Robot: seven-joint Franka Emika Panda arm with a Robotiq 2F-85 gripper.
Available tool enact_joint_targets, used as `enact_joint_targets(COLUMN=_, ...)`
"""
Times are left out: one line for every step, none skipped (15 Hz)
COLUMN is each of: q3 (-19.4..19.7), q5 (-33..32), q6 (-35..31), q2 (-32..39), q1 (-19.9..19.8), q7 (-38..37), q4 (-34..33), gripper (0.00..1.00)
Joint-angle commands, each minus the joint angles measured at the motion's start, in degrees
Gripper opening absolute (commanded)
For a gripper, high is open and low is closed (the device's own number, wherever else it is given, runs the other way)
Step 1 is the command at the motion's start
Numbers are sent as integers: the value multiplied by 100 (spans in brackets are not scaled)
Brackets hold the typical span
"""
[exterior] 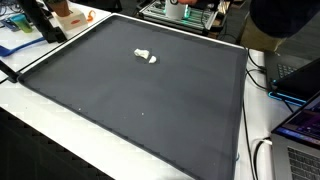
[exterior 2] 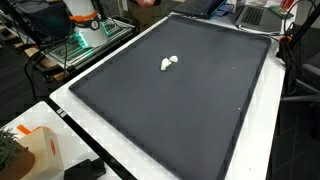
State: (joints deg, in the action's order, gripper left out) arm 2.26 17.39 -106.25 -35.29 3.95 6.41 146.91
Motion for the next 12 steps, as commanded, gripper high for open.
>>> enact_joint_targets(q3=-108, q5=173, q6=464, q2=293, q1=2, q7=-387, q4=-442, gripper=92)
enact_joint_targets(q3=-127, q5=212, q6=523, q2=352, q1=-6, q7=-447, q4=-531, gripper=76)
enact_joint_targets(q3=-145, q5=241, q6=580, q2=410, q1=-14, q7=-500, q4=-615, gripper=68)
enact_joint_targets(q3=-163, q5=268, q6=607, q2=459, q1=-18, q7=-539, q4=-682, gripper=58)
enact_joint_targets(q3=-180, q5=308, q6=637, q2=468, q1=-17, q7=-583, q4=-706, gripper=51)
enact_joint_targets(q3=-191, q5=319, q6=657, q2=498, q1=-22, q7=-591, q4=-747, gripper=42)
enact_joint_targets(q3=-198, q5=327, q6=670, q2=535, q1=-27, q7=-598, q4=-783, gripper=35)
enact_joint_targets(q3=-210, q5=325, q6=677, q2=558, q1=-32, q7=-618, q4=-809, gripper=28)
enact_joint_targets(q3=-220, q5=314, q6=681, q2=585, q1=-38, q7=-631, q4=-840, gripper=19)
enact_joint_targets(q3=-230, q5=315, q6=677, q2=612, q1=-41, q7=-645, q4=-867, gripper=13)
enact_joint_targets(q3=-242, q5=310, q6=675, q2=628, q1=-42, q7=-654, q4=-884, gripper=4)
enact_joint_targets(q3=-246, q5=308, q6=668, q2=648, q1=-43, q7=-652, q4=-898, gripper=1)
